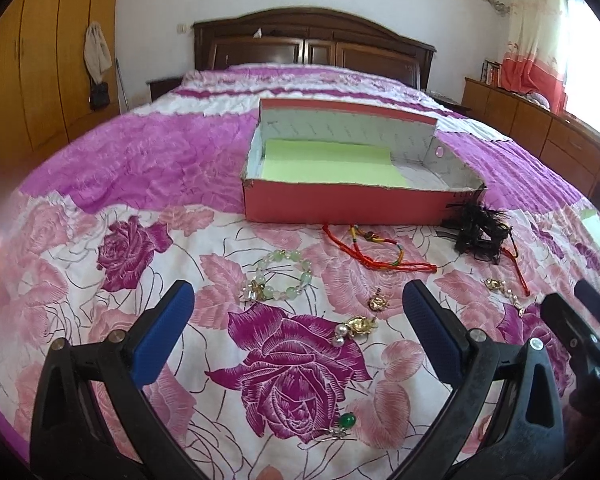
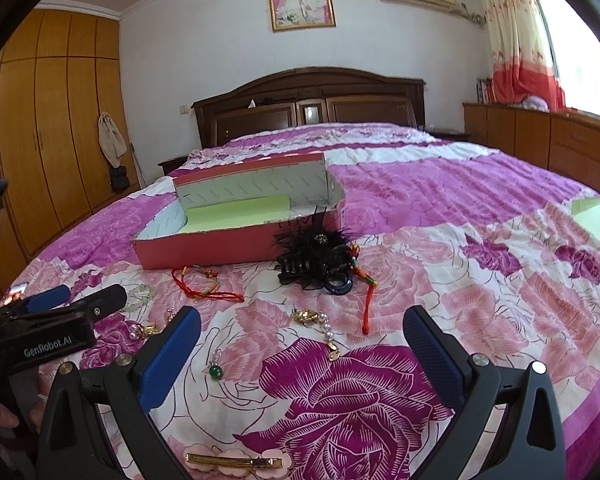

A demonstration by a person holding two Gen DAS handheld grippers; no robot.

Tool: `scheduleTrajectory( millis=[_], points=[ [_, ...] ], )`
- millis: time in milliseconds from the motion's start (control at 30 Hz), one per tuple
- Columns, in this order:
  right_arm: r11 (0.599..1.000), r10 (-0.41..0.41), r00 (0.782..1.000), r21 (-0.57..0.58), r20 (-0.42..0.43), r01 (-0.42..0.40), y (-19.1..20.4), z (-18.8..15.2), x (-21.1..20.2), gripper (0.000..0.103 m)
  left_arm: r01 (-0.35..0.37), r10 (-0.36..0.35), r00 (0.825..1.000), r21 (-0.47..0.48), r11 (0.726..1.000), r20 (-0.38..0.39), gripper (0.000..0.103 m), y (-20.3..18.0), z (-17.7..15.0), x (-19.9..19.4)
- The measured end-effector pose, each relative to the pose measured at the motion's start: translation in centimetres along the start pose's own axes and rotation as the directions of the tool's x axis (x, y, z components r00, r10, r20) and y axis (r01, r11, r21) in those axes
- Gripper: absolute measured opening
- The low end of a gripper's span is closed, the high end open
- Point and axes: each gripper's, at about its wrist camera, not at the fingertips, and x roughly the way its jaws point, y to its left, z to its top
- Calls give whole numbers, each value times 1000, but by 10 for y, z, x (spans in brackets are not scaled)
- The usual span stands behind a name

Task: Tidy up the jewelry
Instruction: 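Grasp the green bead bracelet with the left tool while the right tool grasps the rainbow cord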

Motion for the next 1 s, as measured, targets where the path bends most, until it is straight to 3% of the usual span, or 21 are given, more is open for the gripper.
scheduleTrajectory(
  millis=[267,433,600,1000],
  points=[
    [996,34,996,84,-84,-27,-14,6,7,103,2,-2,997,-7,1000,-71,84,7,16,16],
    [995,50,993,96,-107,-40,-17,7,7,103,-8,5,992,-23,1000,-129,63,15,25,38],
    [995,46,992,91,-118,-36,-17,8,8,103,20,-28,972,-37,999,-233,42,21,22,64],
    [998,-42,982,44,-184,51,-31,31,26,103,44,-62,953,-69,997,-296,42,25,10,86]
  ],
)
